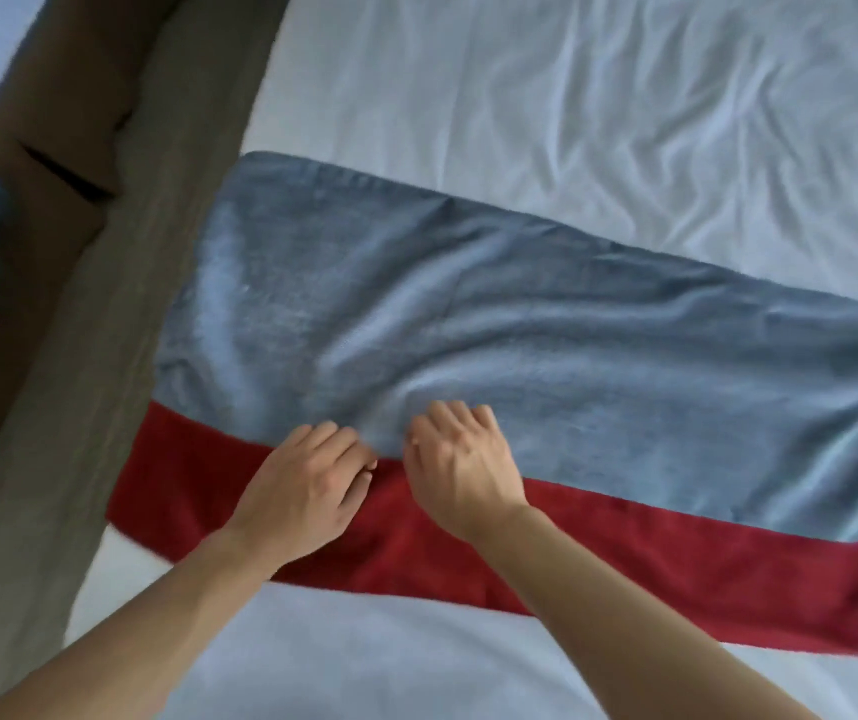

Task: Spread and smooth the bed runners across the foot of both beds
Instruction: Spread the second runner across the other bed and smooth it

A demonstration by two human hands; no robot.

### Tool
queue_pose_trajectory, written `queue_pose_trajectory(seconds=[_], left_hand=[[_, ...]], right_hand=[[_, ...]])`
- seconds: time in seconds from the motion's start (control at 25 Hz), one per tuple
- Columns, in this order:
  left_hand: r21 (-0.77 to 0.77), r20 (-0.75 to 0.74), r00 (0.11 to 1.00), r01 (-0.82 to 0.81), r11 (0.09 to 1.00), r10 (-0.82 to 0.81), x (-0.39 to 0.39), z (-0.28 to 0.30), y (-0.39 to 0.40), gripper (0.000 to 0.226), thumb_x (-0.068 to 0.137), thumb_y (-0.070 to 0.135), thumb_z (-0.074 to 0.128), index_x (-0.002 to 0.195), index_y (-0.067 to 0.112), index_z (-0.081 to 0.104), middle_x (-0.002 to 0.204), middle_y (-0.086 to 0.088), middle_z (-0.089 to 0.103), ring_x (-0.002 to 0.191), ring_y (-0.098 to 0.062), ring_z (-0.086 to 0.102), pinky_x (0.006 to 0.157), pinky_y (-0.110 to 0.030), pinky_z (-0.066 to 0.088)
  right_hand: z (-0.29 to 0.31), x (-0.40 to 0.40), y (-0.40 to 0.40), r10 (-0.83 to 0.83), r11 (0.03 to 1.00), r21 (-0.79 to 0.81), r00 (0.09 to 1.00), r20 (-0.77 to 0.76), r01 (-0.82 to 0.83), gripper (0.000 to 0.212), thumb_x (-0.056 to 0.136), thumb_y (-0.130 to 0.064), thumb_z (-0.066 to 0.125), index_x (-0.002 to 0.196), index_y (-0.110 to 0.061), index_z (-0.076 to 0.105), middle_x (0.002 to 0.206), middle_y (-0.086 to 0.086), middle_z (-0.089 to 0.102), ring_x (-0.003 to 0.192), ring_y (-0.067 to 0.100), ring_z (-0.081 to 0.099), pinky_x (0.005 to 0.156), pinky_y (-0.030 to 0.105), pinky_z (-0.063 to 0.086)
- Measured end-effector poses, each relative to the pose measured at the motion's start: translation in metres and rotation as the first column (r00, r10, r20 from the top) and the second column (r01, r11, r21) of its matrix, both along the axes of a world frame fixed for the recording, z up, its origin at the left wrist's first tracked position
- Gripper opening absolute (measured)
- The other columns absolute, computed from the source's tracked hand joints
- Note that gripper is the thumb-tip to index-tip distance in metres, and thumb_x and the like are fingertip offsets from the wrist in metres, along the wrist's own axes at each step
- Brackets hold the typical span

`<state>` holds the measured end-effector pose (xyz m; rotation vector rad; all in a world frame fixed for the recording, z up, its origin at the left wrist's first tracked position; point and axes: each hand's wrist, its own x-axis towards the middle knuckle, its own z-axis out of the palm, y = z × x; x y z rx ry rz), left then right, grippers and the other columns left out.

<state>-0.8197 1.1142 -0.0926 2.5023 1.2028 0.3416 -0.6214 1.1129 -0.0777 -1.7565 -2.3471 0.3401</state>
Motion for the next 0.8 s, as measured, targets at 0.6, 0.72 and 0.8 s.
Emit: queue_pose_trajectory(seconds=[0.6, 0.72, 0.8], left_hand=[[0.058, -0.116, 0.992, 0.06, 0.997, -0.052, 0.402, 0.001, 0.177, 0.023, 0.089, 0.02, 0.063, 0.109, 0.01, 0.069, 0.107, -0.01, 0.068, 0.101, -0.034, 0.058, 0.085, -0.044, 0.04], [0.076, -0.197, 0.977, -0.071, 0.995, 0.084, 0.436, -0.012, 0.209, 0.026, 0.09, 0.02, 0.06, 0.114, 0.011, 0.067, 0.114, -0.011, 0.065, 0.105, -0.036, 0.056, 0.086, -0.046, 0.039], [0.052, -0.216, 0.97, -0.099, 0.994, 0.108, 0.446, -0.02, 0.225, 0.018, 0.09, 0.022, 0.061, 0.106, 0.016, 0.068, 0.106, -0.006, 0.067, 0.097, -0.032, 0.058, 0.084, -0.043, 0.036]], right_hand=[[0.013, 0.432, 0.036, -0.504, 0.862, 0.049, 0.841, 0.196, 0.505, 0.01, 0.09, -0.014, 0.061, 0.091, -0.012, 0.07, 0.091, 0.007, 0.067, 0.089, 0.033, 0.061, 0.082, 0.043, 0.04], [0.005, 0.501, 0.065, -0.522, 0.851, 0.051, 0.831, 0.193, 0.523, 0.022, 0.096, -0.018, 0.052, 0.108, -0.015, 0.071, 0.107, 0.006, 0.067, 0.102, 0.03, 0.058, 0.089, 0.041, 0.035], [0.0, 0.539, 0.092, -0.497, 0.867, 0.054, 0.847, 0.189, 0.496, 0.027, 0.098, -0.019, 0.05, 0.117, -0.017, 0.069, 0.116, 0.004, 0.065, 0.107, 0.029, 0.056, 0.093, 0.042, 0.035]])
